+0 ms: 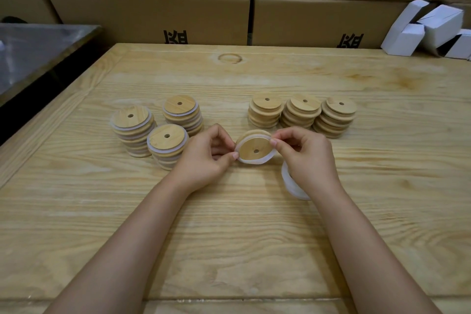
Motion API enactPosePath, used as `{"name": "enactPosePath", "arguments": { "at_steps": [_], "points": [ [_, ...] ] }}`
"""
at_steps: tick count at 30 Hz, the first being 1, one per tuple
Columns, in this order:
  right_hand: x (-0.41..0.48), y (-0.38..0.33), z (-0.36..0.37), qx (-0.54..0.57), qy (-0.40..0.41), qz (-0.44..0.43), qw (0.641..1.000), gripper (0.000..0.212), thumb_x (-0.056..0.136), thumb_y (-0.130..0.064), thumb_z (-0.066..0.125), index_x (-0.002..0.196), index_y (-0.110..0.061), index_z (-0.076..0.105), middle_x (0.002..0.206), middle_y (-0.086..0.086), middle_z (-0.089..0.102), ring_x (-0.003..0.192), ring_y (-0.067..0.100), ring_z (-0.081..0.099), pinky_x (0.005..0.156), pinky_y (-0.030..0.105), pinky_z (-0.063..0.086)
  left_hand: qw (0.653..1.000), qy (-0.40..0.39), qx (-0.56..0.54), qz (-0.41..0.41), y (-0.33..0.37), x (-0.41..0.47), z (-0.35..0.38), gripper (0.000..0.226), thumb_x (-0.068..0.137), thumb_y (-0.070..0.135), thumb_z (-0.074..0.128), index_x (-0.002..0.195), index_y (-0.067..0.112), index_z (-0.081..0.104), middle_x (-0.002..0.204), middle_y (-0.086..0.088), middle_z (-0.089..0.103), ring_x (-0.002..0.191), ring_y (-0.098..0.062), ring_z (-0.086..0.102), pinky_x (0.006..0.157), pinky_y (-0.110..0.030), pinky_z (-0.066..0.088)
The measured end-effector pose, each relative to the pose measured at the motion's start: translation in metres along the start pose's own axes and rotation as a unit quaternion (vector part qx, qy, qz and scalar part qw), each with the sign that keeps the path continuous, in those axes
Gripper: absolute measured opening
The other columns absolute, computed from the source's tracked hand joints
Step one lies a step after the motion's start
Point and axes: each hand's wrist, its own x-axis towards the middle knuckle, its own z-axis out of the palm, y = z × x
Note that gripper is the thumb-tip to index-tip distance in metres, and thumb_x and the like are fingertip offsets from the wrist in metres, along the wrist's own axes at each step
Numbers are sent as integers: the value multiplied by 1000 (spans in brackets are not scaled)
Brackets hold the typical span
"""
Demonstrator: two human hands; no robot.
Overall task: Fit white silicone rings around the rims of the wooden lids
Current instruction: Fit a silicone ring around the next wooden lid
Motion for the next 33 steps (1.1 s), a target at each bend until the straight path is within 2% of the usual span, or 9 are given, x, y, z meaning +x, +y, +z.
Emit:
{"name": "enactPosePath", "arguments": {
  "at_steps": [4, 6, 9, 13, 17, 22, 27, 30, 33],
  "points": [
    [-1, 1, 2, -16, 1, -15, 1000, 16, 84, -14, 67, 75, -27, 65, 78, -11, 67, 74, 4, 61, 70, 20, 49, 999, -22, -44, -1, 1, 1, 1, 36, 80, -10, 62, 98, 20, 54, 81, -3, 66, 75, -12, 64, 75, -26, 53],
    [-1, 1, 4, -31, -4, -33, 999, 12, 83, -14, 67, 77, -24, 66, 78, -12, 67, 75, 4, 60, 70, 19, 48, 998, -38, -57, 11, 1, 0, 2, 40, 79, -8, 62, 104, 23, 56, 83, -2, 68, 80, -12, 65, 79, -26, 51],
    [-2, 1, 6, -47, -11, -51, 998, 13, 83, -15, 67, 77, -25, 65, 76, -14, 65, 76, 1, 58, 68, 13, 44, 995, -61, -77, 22, 1, 0, 4, 30, 77, 2, 64, 101, 20, 61, 93, 1, 69, 88, -9, 67, 81, -23, 52],
    [-3, -1, 9, -53, -9, -61, 997, 11, 83, -16, 68, 78, -26, 65, 76, -14, 65, 76, 0, 59, 67, 10, 44, 998, -39, -36, 21, -2, 3, 9, 18, 87, 8, 63, 98, 22, 61, 92, 2, 71, 88, -9, 68, 81, -28, 53],
    [-5, -5, 9, -24, 19, -53, 998, 10, 82, -20, 68, 79, -27, 63, 78, -15, 66, 76, 3, 61, 70, 18, 49, 997, -23, -72, 28, 0, 2, 14, 19, 90, 4, 56, 97, 22, 59, 89, 4, 69, 85, -7, 66, 80, -28, 52],
    [-10, -9, 15, -11, 40, -48, 998, 10, 80, -20, 70, 82, -22, 60, 79, -14, 64, 77, -2, 59, 68, 11, 45, 987, 1, -162, 17, 0, 2, 15, 17, 91, 4, 53, 98, 19, 55, 90, 4, 67, 86, -9, 64, 81, -37, 55],
    [-11, -11, 15, 8, 62, -46, 997, 20, 81, -17, 70, 73, -32, 59, 75, -16, 65, 75, 2, 62, 75, 24, 51, 981, -25, -192, 1, -1, 2, 13, 24, 91, -4, 50, 99, 18, 53, 84, 3, 68, 83, -7, 65, 76, -25, 57],
    [-10, -9, 15, 24, 67, -27, 997, 24, 81, -16, 71, 70, -34, 60, 71, -17, 65, 72, 1, 62, 74, 23, 51, 985, -43, -167, -3, -1, 3, 13, 30, 91, -8, 48, 99, 20, 53, 80, 9, 67, 83, -4, 62, 78, -25, 53],
    [-8, -8, 16, 46, 62, -13, 997, 23, 81, -15, 71, 70, -33, 62, 71, -16, 67, 72, 2, 64, 73, 21, 51, 988, -32, -149, 3, 0, 3, 13, 33, 90, -11, 47, 98, 21, 52, 85, 4, 63, 84, -5, 60, 81, -26, 52]
  ]
}}
